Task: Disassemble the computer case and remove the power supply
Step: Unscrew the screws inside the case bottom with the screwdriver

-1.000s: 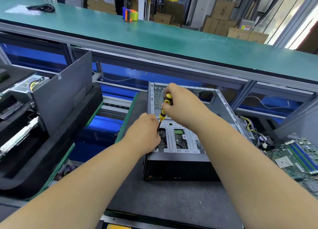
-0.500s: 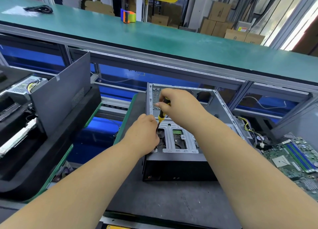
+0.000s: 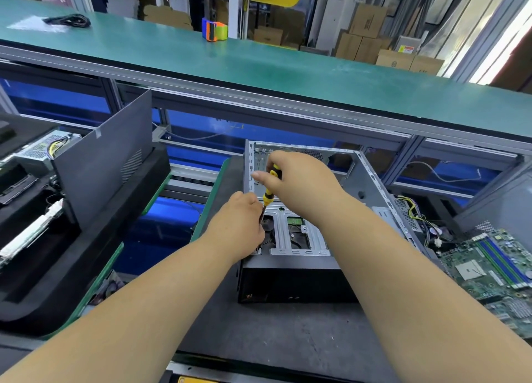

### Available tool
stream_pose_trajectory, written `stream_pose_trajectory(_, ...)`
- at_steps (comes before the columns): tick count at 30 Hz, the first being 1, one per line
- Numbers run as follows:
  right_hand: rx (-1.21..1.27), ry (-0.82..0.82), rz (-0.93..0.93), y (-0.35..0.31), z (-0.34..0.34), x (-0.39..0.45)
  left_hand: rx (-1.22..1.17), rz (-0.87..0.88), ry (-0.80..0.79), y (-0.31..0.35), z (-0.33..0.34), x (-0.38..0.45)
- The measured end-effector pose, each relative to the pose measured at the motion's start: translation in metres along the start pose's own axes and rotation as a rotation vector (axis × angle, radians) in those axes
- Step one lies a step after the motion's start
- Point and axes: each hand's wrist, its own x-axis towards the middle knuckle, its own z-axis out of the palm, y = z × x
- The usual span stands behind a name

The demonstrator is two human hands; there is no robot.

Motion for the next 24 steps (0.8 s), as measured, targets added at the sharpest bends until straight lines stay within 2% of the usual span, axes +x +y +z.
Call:
stream_pose_trajectory(4, 0.168, -0.037, -0.027, 0.0005, -0.0015, 0.0015, 0.023, 0.013, 0.001, 0.001, 0.0011, 0.0009)
stream_pose_trajectory(9, 0.325, -0.001, -0.041, 0.0018, -0.0004, -0.0032, 0.071, 0.03, -0.006, -0.0008, 0.0036, 0.0015)
stream_pose_trajectory(15, 0.287, 0.017, -0.038, 0.0036, 0.0022, -0.0068, 0.041, -0.001, 0.001, 0.0013, 0.003, -0.0004)
stream_pose_trajectory(20, 0.033, 0.065, -0.058, 0.0033, 0.001, -0.004, 0.034, -0.026, -0.007, 0.0018, 0.0029, -0.0001)
stream_pose_trajectory(24, 0.121, 0.007, -0.034, 0.0018, -0.0005, 0.0, 0.051, -0.016, 0.007, 0.0019, 0.0031, 0.0005)
